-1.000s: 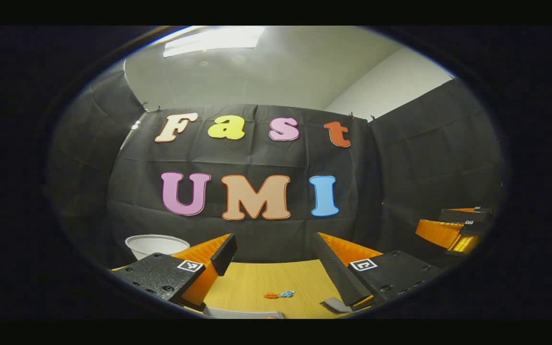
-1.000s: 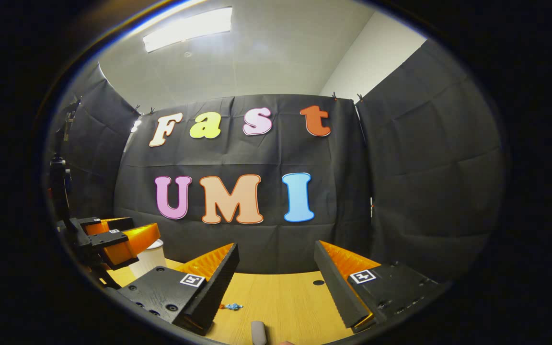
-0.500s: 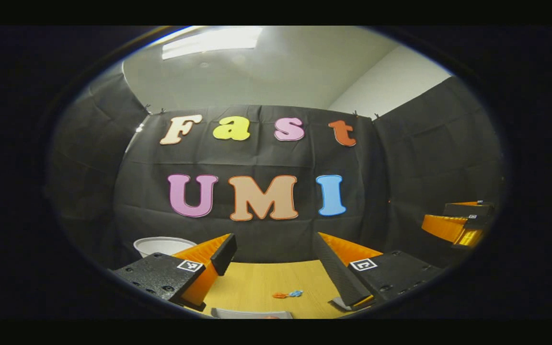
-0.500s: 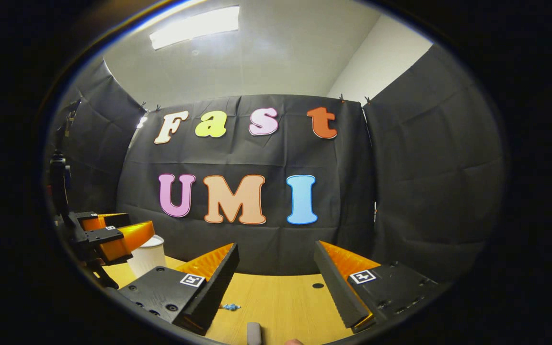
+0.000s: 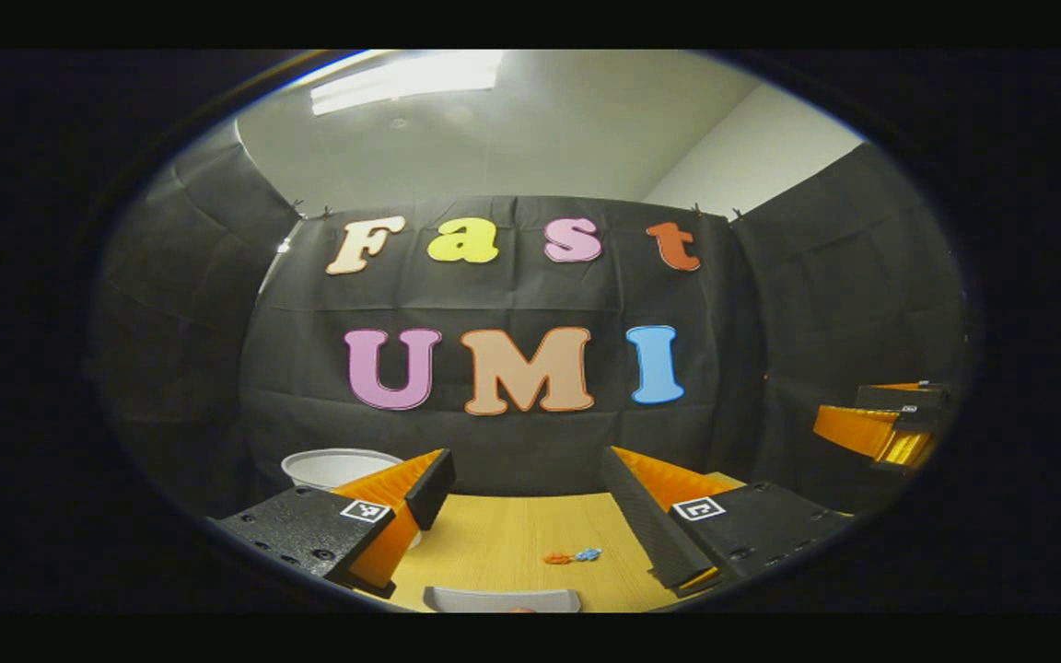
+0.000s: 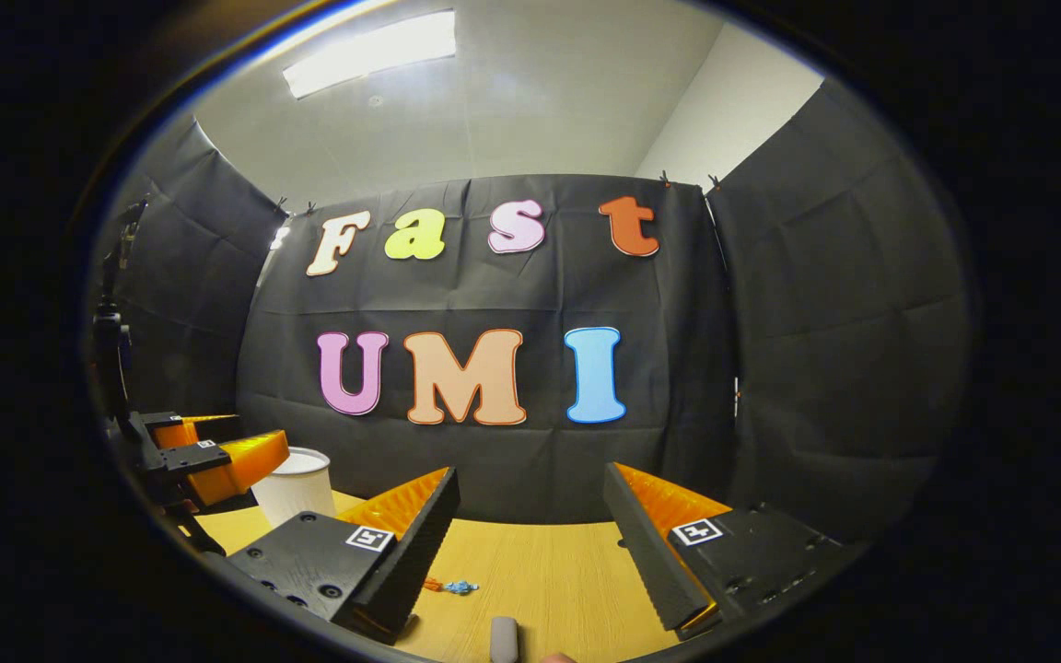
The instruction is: Pick up the small broom and dustpan from the desktop, sweep the trash into the dustpan with the broom, and then empty the trash into the garbage bin.
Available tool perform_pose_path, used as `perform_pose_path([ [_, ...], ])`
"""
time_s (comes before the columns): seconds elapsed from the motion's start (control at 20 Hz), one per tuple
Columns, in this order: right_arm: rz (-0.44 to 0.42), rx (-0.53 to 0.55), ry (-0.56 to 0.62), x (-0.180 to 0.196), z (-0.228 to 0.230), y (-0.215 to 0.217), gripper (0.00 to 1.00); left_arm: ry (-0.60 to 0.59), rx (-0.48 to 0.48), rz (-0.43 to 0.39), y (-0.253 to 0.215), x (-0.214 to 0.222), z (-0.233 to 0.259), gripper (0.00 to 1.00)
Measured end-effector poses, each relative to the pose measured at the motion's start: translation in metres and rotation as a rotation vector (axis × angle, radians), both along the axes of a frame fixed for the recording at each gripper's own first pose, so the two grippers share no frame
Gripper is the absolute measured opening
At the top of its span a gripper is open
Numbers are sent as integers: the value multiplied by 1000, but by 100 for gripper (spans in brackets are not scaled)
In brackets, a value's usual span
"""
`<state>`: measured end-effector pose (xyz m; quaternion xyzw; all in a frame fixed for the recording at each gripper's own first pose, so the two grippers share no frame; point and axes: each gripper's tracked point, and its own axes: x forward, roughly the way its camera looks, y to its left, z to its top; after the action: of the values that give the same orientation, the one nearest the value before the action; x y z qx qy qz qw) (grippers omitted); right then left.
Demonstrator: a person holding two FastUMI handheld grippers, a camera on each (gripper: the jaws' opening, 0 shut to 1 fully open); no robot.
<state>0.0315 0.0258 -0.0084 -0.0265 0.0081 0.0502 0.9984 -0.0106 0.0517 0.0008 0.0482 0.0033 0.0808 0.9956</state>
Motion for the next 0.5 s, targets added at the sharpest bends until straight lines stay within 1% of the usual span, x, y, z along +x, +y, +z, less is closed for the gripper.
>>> perform_pose_path([
  [0.15, 26, -9, 4, 1, -3, 7, 93, 15, -2, 1, 2, -1, -4, 95],
  [0.3, 30, -16, 21, 4, -10, 10, 93, 28, 7, 6, 6, -1, -7, 95],
  [0.4, 42, -4, 51, 7, -19, 15, 93, 39, 1, 5, 8, -2, -12, 96],
  [0.5, 53, -7, 90, 8, -34, 17, 93, 66, -17, 9, 11, -3, -22, 95],
])
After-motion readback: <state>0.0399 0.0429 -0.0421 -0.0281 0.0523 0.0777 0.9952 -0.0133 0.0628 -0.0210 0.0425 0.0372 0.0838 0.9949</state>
